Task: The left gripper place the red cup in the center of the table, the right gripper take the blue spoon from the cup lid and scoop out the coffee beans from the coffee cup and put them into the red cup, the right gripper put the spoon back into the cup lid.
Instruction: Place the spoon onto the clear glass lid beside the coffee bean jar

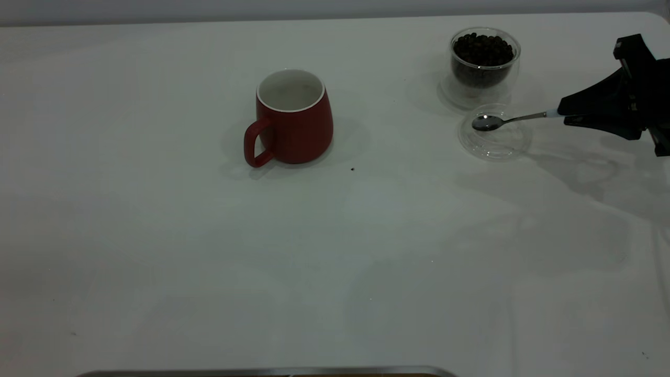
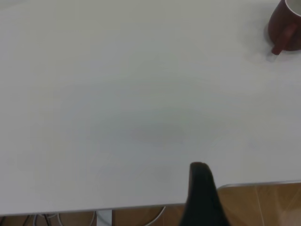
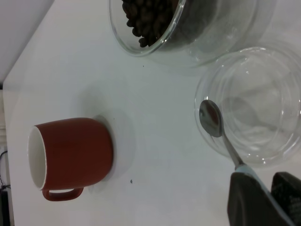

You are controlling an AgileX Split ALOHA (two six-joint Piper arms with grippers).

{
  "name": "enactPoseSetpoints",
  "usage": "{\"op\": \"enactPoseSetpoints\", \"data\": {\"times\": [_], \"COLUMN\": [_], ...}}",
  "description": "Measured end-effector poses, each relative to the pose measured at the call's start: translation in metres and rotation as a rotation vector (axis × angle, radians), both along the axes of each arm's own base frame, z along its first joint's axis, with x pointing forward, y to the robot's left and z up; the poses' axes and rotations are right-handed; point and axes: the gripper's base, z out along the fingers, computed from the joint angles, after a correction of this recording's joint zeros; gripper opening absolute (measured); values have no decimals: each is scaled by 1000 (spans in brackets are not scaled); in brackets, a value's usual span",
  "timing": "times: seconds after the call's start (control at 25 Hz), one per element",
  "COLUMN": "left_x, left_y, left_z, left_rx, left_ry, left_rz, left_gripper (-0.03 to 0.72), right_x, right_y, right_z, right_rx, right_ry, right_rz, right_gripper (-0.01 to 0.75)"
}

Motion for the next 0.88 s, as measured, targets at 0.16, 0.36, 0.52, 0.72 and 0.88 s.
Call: {"op": "enactPoseSetpoints", "data": {"times": [0.16,0.36,0.52,0.72,0.88], "left_x": [0,0,0,0,0], "left_y": [0,0,0,0,0], "left_z": [0,0,0,0,0], "left_rx": [0,0,0,0,0], "left_ry": [0,0,0,0,0], "left_rz": [0,0,0,0,0], "left_gripper": [587,587,587,587,587], "right_x": [0,4,13,13,11], "right_y": [-2,-4,-5,-5,-2], "right_z": [-3,-12,-18,-21,-26], "right_rx": [-32,-36,-16,-8,20], "right_ry": [16,23,15,23,33], "right_rz": [-9,-10,-18,-22,-23], "right_gripper": [102,102,102,102,102]}}
